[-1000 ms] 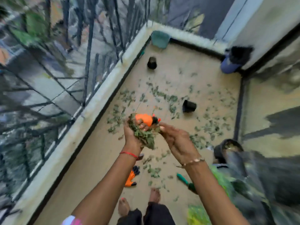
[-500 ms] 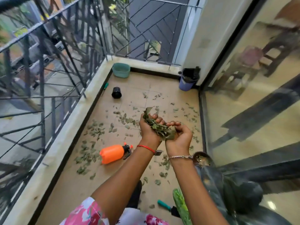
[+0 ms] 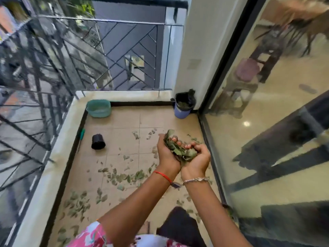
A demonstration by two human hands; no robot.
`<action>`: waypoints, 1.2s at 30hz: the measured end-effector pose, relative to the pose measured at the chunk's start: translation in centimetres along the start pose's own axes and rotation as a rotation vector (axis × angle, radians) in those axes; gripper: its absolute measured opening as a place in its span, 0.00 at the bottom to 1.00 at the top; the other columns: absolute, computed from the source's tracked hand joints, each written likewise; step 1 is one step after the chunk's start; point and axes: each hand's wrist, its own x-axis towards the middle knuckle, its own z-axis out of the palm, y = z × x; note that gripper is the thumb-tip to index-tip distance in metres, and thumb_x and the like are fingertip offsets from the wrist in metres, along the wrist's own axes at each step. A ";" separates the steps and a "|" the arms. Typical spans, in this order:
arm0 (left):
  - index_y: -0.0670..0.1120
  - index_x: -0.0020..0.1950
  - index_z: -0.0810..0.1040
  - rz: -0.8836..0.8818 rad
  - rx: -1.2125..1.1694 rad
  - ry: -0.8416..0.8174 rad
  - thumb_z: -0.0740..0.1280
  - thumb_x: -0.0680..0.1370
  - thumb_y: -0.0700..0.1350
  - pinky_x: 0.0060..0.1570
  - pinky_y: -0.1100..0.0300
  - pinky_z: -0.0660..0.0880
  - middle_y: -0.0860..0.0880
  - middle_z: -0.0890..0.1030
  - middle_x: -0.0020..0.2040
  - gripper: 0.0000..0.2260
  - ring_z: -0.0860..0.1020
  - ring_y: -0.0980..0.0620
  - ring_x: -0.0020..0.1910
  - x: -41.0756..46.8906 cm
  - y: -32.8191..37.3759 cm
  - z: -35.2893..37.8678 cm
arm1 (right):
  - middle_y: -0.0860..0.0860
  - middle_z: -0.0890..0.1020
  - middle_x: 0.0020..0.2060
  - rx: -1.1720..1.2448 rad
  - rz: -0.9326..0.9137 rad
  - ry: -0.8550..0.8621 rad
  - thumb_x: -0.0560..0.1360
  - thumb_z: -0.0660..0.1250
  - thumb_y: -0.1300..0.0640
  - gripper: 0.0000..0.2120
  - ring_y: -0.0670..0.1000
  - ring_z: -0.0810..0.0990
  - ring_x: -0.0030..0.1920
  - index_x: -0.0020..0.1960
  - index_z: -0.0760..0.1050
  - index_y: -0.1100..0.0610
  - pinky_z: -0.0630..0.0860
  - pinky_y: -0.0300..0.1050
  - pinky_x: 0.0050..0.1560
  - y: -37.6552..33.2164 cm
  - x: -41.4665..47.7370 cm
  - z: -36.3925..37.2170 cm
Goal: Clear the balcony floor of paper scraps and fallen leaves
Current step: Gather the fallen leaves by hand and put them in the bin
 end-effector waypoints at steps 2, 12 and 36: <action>0.45 0.28 0.64 -0.031 0.011 0.005 0.55 0.78 0.54 0.21 0.70 0.66 0.48 0.66 0.19 0.20 0.65 0.51 0.17 3.7 0.3 2.1 | 0.52 0.69 0.22 0.008 -0.006 0.023 0.70 0.51 0.67 0.13 0.52 0.67 0.27 0.29 0.66 0.59 0.68 0.44 0.36 -0.3 3.9 1.9; 0.45 0.25 0.64 -0.077 -0.008 0.097 0.55 0.78 0.53 0.24 0.65 0.66 0.48 0.66 0.21 0.22 0.66 0.51 0.18 28.2 0.3 14.9 | 0.53 0.68 0.23 -0.050 0.067 0.132 0.68 0.52 0.66 0.10 0.53 0.67 0.28 0.29 0.66 0.59 0.67 0.44 0.35 -2.1 30.3 12.2; 0.40 0.46 0.78 -0.051 0.003 0.422 0.66 0.71 0.49 0.46 0.51 0.78 0.40 0.80 0.44 0.12 0.79 0.41 0.43 96.3 -7.0 17.7 | 0.51 0.69 0.24 -0.461 0.133 0.397 0.63 0.57 0.64 0.15 0.52 0.66 0.29 0.19 0.65 0.55 0.67 0.42 0.35 9.1 97.2 16.4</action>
